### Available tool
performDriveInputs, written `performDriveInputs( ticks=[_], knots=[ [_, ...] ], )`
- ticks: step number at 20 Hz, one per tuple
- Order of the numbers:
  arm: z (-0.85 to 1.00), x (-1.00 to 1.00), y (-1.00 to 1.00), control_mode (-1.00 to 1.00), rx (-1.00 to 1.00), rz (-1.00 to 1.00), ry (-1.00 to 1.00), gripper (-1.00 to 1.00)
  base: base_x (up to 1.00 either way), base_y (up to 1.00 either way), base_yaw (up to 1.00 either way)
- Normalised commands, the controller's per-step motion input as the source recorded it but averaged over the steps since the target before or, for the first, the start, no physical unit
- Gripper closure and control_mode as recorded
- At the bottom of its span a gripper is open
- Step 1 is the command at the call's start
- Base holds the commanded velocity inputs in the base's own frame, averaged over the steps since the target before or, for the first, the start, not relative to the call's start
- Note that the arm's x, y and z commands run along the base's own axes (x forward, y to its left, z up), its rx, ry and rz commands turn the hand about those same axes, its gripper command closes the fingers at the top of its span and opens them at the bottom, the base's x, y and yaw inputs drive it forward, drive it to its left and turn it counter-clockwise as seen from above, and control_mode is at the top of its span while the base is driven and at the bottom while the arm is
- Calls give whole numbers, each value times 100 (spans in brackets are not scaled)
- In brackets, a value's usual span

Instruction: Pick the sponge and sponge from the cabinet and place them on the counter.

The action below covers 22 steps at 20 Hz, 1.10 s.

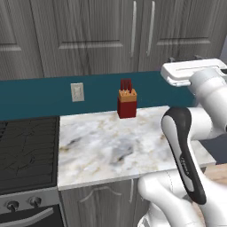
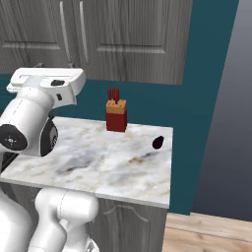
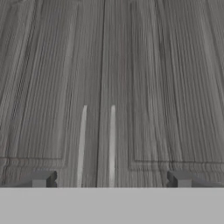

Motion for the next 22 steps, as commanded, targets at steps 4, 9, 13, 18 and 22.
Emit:
performDriveInputs(
  ticks=[4, 9, 13, 18, 22],
  knots=[
    [0, 27, 4, -100, 3, 0, 0, -100, 0, 0, 0],
    [1, 22, 4, -100, 5, 0, 3, -100, 0, 0, 0],
    [0, 25, 0, -100, 4, 0, 7, -100, 0, 0, 0],
    [0, 21, 0, -100, 1, 0, 3, -100, 0, 0, 0],
    [0, 18, 0, -100, 0, 0, 0, -100, 0, 0, 0]
  ],
)
